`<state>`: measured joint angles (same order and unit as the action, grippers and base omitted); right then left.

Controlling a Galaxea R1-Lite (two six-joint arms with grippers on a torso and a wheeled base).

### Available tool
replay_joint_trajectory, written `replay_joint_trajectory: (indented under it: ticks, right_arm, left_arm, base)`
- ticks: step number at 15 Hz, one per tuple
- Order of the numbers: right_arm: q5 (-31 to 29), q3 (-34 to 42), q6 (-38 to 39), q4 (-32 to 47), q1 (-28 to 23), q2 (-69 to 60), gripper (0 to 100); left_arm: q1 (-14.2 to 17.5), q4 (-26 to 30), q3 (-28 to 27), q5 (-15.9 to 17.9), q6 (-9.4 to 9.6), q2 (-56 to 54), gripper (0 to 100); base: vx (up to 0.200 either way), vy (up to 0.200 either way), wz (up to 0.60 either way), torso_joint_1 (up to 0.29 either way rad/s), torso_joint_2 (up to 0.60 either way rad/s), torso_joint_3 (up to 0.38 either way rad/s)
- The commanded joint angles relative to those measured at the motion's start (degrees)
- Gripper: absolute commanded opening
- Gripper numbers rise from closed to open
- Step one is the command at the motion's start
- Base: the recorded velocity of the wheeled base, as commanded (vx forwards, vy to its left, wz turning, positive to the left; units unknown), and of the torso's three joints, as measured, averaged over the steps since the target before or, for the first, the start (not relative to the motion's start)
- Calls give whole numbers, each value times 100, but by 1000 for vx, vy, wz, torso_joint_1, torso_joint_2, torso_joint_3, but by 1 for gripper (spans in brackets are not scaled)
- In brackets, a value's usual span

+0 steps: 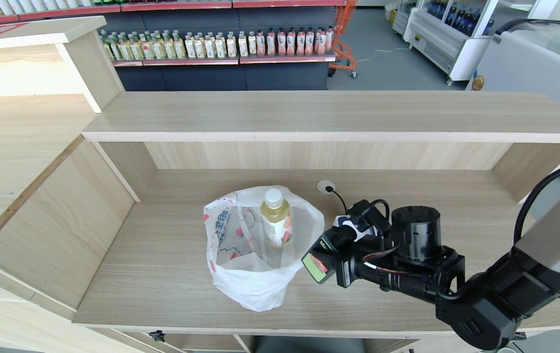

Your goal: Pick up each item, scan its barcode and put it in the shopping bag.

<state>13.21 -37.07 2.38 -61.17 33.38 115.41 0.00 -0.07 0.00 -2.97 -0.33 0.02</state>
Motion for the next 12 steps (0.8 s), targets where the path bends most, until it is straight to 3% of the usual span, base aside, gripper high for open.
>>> replay_joint_trajectory:
  ticks: [1, 5, 7, 12]
  right_arm:
    - [181, -116, 8, 9, -147, 52, 0]
    - [164, -432, -62, 308, -736, 52, 0]
    - [138, -933, -141, 615, -956, 228, 0]
    - [190, -2384, -141, 712, -912, 975, 0]
  left_arm:
    - [0, -1, 0, -1, -2, -2, 100]
    - [0, -1, 0, -1, -2, -2, 100]
    - [0, -1, 0, -1, -2, -2, 100]
    - [0, -1, 0, -1, -2, -2, 100]
  base:
    - [0, 0, 0, 0, 0, 0]
    - [0, 0, 0, 0, 0, 0]
    - [0, 0, 0, 0, 0, 0]
    - [0, 0, 0, 0, 0, 0]
